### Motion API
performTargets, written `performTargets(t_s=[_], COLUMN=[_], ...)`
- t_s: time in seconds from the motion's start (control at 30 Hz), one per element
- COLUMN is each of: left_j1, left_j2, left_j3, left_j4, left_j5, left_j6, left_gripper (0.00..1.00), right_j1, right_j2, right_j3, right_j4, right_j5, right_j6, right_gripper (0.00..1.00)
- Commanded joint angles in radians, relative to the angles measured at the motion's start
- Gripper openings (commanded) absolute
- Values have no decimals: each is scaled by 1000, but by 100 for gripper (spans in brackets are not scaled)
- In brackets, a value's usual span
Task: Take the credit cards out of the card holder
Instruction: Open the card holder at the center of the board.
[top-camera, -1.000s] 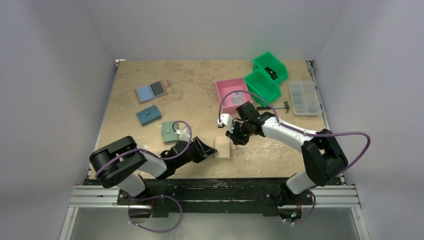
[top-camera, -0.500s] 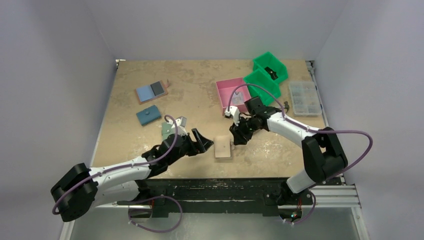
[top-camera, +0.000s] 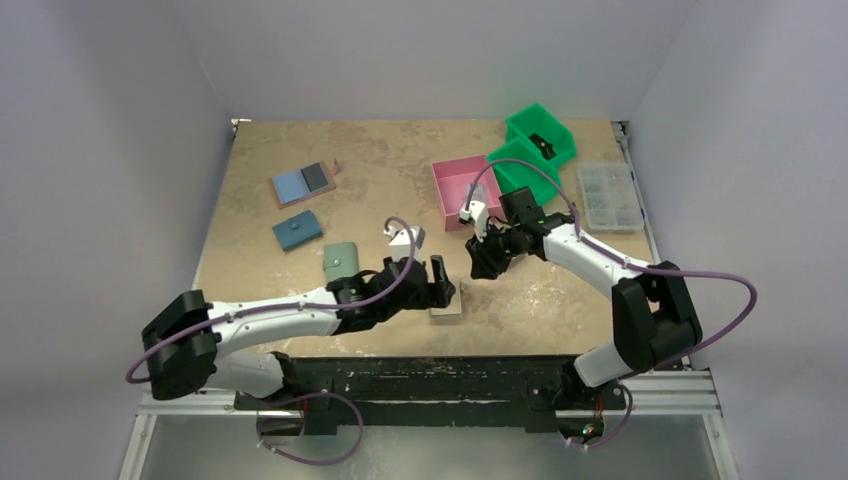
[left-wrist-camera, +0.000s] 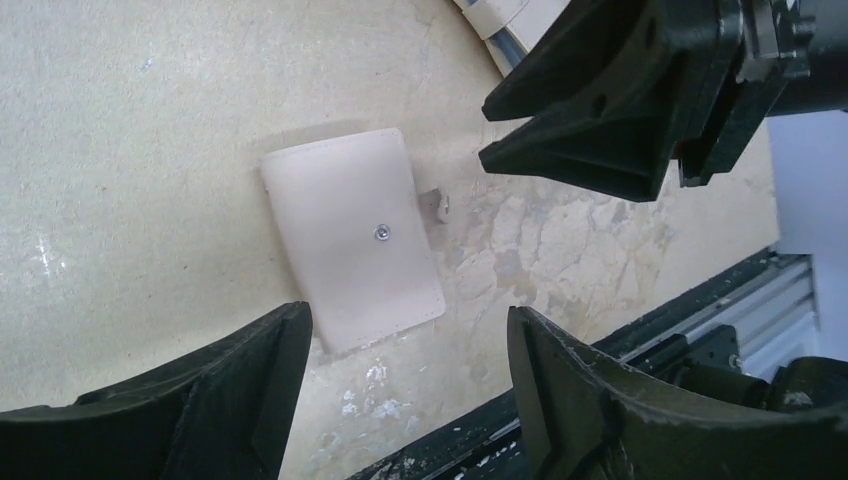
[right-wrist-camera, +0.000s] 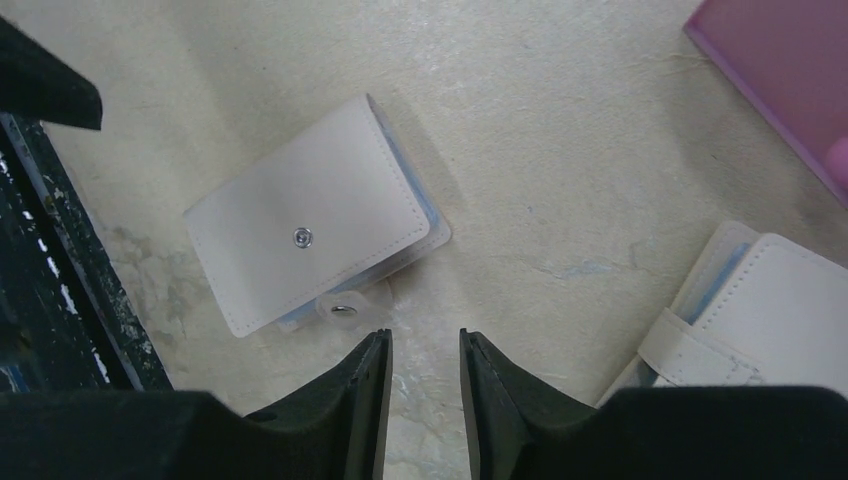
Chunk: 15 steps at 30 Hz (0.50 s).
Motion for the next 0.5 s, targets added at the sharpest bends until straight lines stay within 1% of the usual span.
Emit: performTargets(t_s=[0.0, 0.1, 0.27, 0.33, 0.47], left_j1=[-80, -137, -205, -212, -213], left_j2=[125, 249, 469, 535, 584], left_j3=[185, 341, 570, 616, 625], left_j4=[-247, -387, -605, -633, -600], left_j5=[-197, -292, -373, -369, -343], left_j6=[12, -33, -81, -78, -64], left_gripper=[75, 75, 75, 75, 73], right_j1=[-29, -42, -68, -77, -83], right_j2=[-40, -49, -54, -53, -57], right_j3=[20, 17, 15, 15, 14], right_j4=[30, 36, 44, 46, 48], right_j5=[-2, 17, 35, 39, 48], right_j6=[31, 36, 49, 51, 51], right_gripper=[38, 38, 38, 38, 38])
